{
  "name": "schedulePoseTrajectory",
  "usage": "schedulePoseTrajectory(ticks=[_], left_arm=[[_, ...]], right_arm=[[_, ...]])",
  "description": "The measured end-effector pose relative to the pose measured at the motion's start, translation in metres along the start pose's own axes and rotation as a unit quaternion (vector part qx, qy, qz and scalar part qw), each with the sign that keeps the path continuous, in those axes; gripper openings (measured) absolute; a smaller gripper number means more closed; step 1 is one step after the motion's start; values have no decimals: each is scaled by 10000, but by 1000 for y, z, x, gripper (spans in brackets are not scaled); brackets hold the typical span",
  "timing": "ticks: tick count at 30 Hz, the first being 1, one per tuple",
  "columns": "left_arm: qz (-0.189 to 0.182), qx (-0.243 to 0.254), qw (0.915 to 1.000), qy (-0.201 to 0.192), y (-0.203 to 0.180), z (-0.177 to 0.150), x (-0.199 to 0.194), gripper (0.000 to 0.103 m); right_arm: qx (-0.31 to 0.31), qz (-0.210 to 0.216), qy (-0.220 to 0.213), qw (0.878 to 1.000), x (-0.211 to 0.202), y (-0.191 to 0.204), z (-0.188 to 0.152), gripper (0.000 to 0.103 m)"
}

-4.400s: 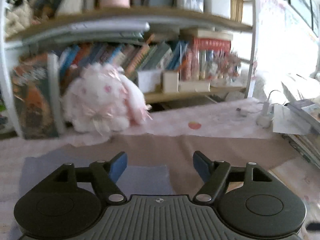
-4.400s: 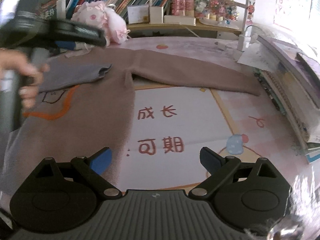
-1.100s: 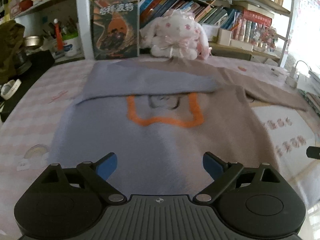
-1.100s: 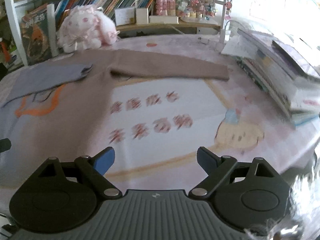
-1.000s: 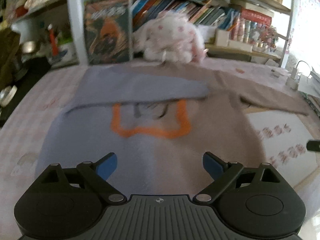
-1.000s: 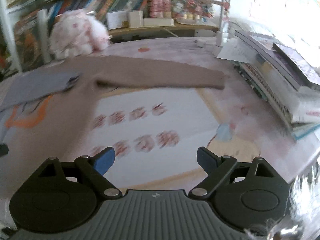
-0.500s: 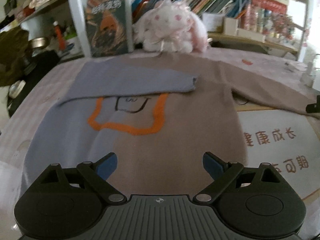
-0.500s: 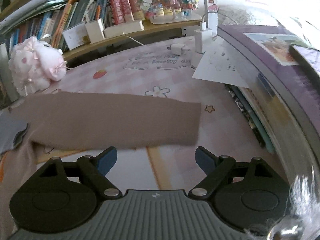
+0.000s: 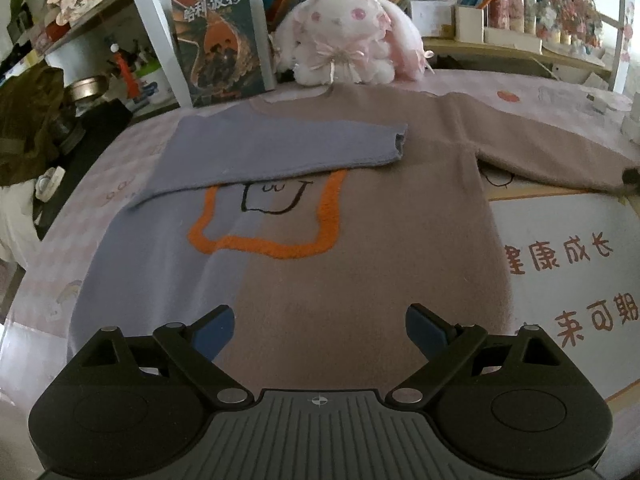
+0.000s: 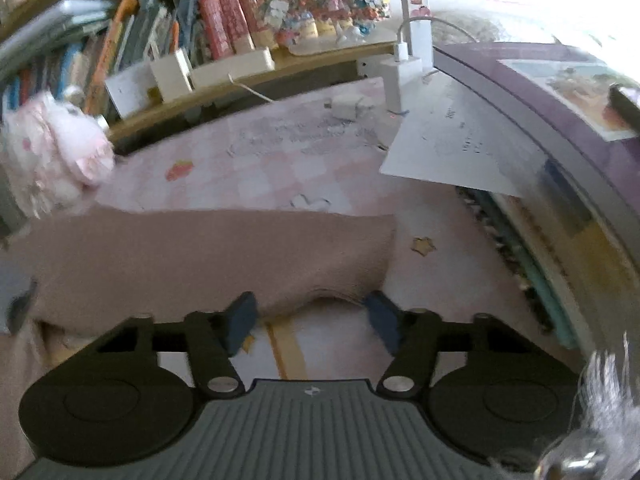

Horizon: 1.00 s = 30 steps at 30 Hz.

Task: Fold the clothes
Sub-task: 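Grasp the beige sleeve cuff with the right tool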

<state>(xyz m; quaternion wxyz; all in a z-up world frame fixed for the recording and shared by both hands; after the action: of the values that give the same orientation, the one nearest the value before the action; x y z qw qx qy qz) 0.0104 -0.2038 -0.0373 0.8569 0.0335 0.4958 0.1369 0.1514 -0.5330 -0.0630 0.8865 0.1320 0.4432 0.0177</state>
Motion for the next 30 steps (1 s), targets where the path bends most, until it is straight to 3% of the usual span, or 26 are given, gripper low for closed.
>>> schedulePoseTrajectory(ticks=[7, 11, 15, 21, 23, 25, 30], left_arm=[[-26, 144, 9999, 57, -6, 0, 2, 95], [-32, 192, 9998, 44, -8, 1, 2, 95], [-22, 204, 9998, 16, -10, 0, 0, 95], [0, 71, 10000, 39, -5, -2, 0, 95], [-10, 34, 10000, 38, -3, -3, 0, 95], [-33, 24, 10000, 18, -1, -5, 0, 95], [-115, 37, 9997, -197, 7, -8, -4, 95]], right_arm=[[1089, 958, -37, 9894, 11, -13, 15, 55], [841, 1666, 419, 9815, 19, -2, 21, 60], [678, 1471, 406, 9860, 19, 1, 24, 54], [1253, 1000, 296, 9866, 16, -26, 27, 32], [1310, 976, 348, 9859, 15, -32, 27, 14], [1296, 1019, 444, 9853, 15, -34, 27, 6], [990, 1303, 288, 9861, -5, -12, 42, 5]])
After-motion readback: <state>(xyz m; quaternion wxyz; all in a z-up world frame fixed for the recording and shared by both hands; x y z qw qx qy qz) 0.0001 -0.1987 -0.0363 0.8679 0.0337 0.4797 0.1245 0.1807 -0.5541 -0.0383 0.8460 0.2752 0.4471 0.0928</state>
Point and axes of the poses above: each gripper's, at about its wrist camera, not at the fingertips, and x roughly the way its jaws point, y to its left, z to its top, the point moved 2 cm from there along x, roughly the way its jaws point, and after that the axes turned 7 degrees about y, right-handed, at the moved point
